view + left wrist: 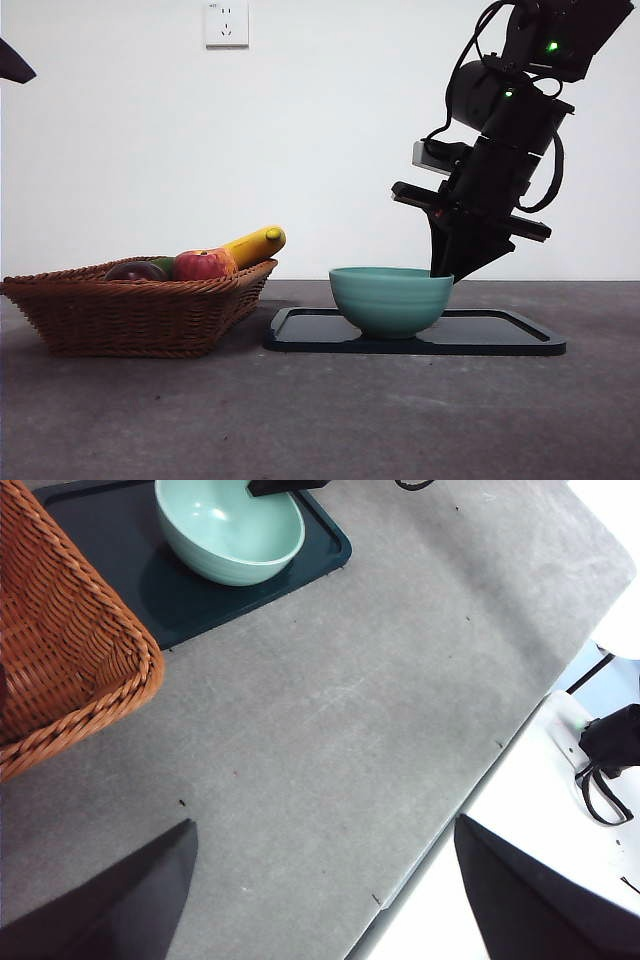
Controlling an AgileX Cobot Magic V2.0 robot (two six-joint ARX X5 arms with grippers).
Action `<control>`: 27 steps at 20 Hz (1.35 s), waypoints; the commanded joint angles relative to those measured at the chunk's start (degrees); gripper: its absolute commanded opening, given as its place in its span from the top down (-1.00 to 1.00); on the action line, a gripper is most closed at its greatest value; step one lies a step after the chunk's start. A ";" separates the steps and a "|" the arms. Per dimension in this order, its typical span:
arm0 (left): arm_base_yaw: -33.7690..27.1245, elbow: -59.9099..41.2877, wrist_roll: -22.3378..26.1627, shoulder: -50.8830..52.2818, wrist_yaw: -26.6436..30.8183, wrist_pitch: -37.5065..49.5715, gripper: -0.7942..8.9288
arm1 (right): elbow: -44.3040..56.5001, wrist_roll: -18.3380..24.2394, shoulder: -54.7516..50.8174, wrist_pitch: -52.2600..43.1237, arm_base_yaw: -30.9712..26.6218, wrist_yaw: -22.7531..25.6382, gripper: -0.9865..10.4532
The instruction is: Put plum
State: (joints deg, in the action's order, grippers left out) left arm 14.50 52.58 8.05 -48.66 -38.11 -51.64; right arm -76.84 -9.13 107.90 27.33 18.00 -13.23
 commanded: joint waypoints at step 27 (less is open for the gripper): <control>0.15 1.20 0.50 -0.26 -0.50 0.22 0.01 | 19.74 1.75 -40.50 13.31 11.30 0.02 0.82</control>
State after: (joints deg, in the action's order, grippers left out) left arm 14.50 52.58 8.05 -48.66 -38.11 -51.66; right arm -56.49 -6.39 66.94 41.21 28.97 -13.26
